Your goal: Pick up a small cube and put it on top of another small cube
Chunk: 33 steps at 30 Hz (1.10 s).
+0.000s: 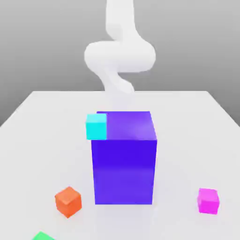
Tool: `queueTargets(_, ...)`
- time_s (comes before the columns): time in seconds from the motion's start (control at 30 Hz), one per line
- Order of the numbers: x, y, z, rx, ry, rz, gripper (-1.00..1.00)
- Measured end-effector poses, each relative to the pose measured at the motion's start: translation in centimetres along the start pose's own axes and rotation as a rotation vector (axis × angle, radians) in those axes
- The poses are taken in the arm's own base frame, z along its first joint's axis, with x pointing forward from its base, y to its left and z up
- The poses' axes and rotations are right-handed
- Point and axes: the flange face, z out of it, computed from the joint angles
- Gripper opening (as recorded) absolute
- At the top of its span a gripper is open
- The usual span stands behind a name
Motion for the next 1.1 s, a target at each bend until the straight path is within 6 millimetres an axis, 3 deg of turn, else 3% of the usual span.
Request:
queueTargets(0.23,-7.1,-2.0,13.9,-0.149,-0.133,0.045,0.0)
queueTargets(0.5,-18.8,-0.5,26.5,-0.318,-0.274,0.08,0.0)
queueTargets(0.67,-28.0,2.2,32.0,-0.422,-0.367,0.085,0.0)
queueTargets(0.83,-36.3,6.6,35.8,-0.539,-0.449,0.114,0.0)
queueTargets(1.0,-40.1,9.8,40.1,-0.56,-0.465,0.121,0.0)
queueTargets(1.03,-40.6,10.3,40.8,-0.561,-0.465,0.12,-1.0)
queueTargets(1.1,-40.6,10.3,40.8,-0.561,-0.465,0.12,-1.0)
